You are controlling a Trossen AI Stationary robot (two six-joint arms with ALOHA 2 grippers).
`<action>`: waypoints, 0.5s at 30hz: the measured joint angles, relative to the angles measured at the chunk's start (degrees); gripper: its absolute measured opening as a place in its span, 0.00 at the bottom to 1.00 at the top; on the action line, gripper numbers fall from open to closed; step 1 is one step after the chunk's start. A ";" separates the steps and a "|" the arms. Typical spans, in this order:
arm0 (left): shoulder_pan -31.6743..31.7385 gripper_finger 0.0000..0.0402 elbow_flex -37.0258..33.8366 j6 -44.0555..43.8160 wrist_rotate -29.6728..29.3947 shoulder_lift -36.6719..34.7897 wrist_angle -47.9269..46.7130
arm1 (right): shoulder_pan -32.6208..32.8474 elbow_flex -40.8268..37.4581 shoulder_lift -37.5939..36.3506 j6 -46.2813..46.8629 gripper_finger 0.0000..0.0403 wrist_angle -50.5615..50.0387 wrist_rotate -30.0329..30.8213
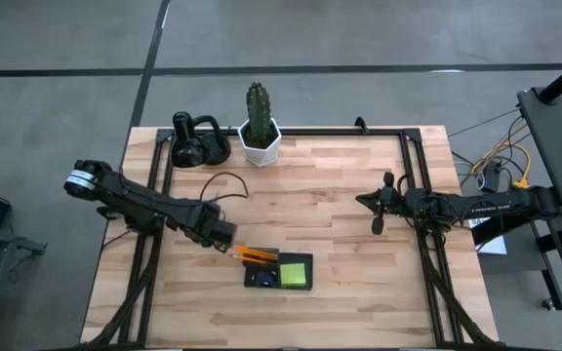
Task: Pick and place office supplies into organizer
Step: Put the blue scissor into the desk organizer
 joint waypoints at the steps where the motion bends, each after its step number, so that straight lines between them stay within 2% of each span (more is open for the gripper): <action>1: -0.01 0.13 0.94 0.17 -0.01 -0.01 -0.79 | 0.00 0.00 0.00 0.00 0.02 -0.02 -0.02; 10: -0.13 0.13 9.40 1.78 -0.98 -0.09 -6.24 | 0.00 0.00 0.00 0.00 0.02 -0.02 0.00; 15: -0.24 0.13 14.15 1.73 -1.35 -0.09 -12.63 | 0.00 0.00 0.00 0.00 0.02 -0.02 -0.01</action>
